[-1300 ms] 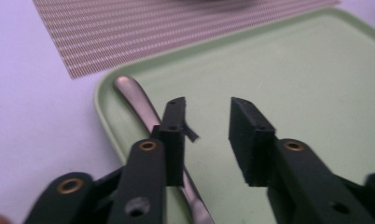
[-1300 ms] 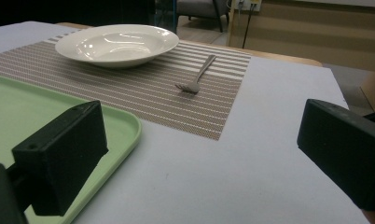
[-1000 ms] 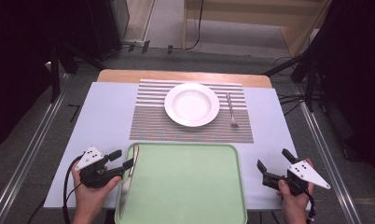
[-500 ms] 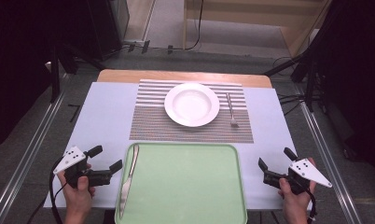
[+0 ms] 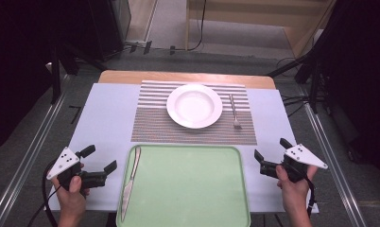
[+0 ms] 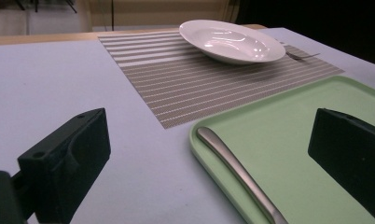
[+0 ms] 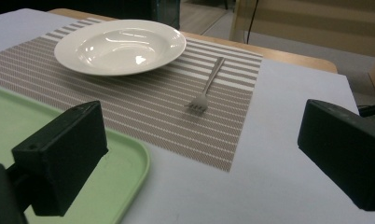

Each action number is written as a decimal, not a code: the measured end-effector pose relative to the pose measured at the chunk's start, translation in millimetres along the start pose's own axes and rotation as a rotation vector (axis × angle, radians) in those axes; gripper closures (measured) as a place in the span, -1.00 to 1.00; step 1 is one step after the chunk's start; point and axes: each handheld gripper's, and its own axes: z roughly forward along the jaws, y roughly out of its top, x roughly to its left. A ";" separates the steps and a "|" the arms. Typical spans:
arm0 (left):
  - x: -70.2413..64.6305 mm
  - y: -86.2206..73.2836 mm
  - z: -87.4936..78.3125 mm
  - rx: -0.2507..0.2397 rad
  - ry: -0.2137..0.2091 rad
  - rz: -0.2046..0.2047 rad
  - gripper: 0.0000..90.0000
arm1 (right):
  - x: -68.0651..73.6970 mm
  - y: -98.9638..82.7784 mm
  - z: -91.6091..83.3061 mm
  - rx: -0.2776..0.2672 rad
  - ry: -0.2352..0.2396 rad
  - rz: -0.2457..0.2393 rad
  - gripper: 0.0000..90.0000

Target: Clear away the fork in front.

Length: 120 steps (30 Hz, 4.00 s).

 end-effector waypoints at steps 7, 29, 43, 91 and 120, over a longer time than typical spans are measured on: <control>8.8 -3.1 -2.3 -0.006 0.023 -0.004 -1.00 | 2.5 22.7 23.5 0.017 0.012 -0.003 -1.00; 27.4 -13.9 -9.9 -0.011 0.024 -0.040 -1.00 | -1.3 61.1 93.9 0.102 -0.004 0.017 -1.00; 28.5 -15.8 -10.1 -0.017 0.018 -0.044 -1.00 | -8.3 68.7 123.4 0.154 -0.016 0.031 -1.00; 27.7 -16.2 -9.5 -0.007 0.014 -0.033 -1.00 | -25.1 85.1 221.1 0.487 -0.079 0.116 0.06; 27.7 -16.0 -7.4 0.003 0.010 -0.027 -1.00 | -15.3 71.7 250.5 0.631 -0.166 0.162 0.74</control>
